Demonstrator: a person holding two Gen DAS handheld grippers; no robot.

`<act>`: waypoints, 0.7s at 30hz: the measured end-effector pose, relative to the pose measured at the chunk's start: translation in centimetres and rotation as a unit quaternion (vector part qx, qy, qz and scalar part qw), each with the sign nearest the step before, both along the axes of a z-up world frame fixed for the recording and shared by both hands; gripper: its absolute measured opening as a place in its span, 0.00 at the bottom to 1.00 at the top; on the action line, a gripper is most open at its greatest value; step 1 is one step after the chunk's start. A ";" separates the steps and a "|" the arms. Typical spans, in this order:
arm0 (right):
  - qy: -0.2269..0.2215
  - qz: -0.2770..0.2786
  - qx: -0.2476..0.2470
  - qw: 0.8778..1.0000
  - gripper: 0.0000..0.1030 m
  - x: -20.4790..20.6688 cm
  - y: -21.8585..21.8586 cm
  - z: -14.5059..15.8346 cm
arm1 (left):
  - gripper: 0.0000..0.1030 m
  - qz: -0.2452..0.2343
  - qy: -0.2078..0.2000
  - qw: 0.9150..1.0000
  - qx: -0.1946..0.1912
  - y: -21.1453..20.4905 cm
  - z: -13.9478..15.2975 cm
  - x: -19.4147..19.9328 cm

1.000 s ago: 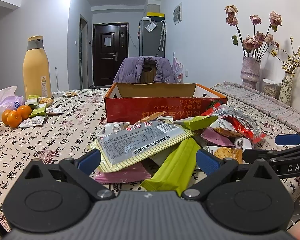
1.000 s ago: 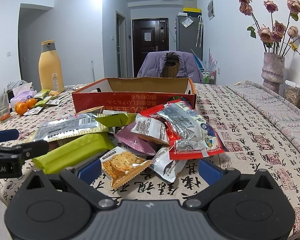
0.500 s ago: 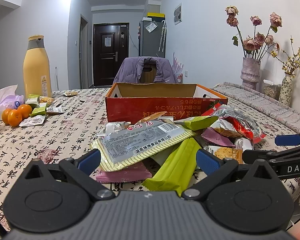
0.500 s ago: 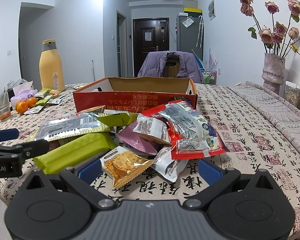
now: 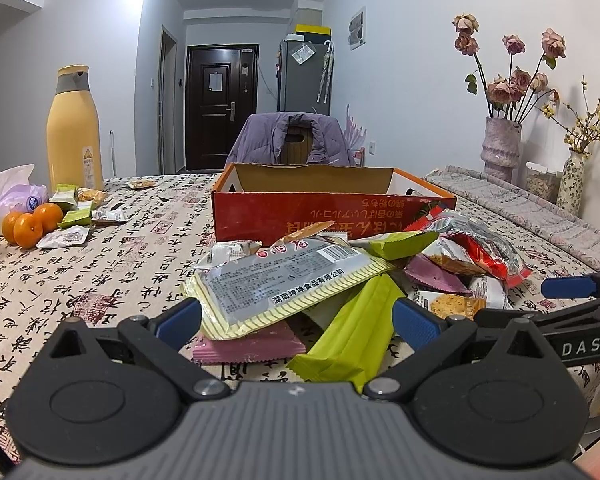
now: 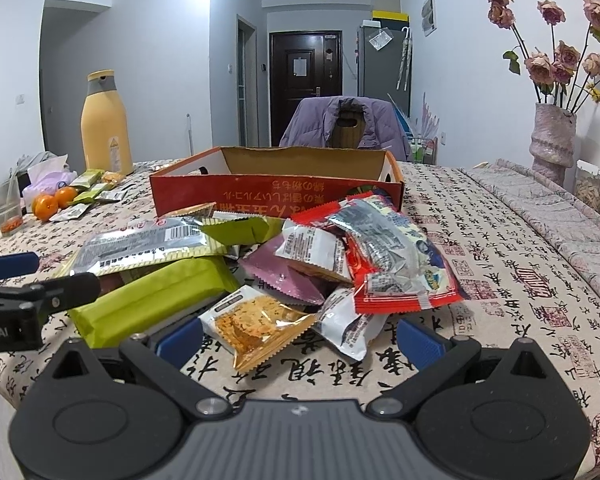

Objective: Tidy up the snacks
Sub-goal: 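Grasp the green bar with the left tool while the right tool grasps a silver packet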

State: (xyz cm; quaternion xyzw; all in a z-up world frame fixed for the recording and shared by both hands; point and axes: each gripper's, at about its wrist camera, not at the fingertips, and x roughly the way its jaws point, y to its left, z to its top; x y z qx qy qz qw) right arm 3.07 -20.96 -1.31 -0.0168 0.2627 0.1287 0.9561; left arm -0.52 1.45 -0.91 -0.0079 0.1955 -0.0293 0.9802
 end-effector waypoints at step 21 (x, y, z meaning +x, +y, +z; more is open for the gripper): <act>0.020 0.060 -0.043 0.997 0.83 4.5 4.6 -1.4 | 1.00 0.009 0.009 1.000 -0.010 1.7 -0.6 0.6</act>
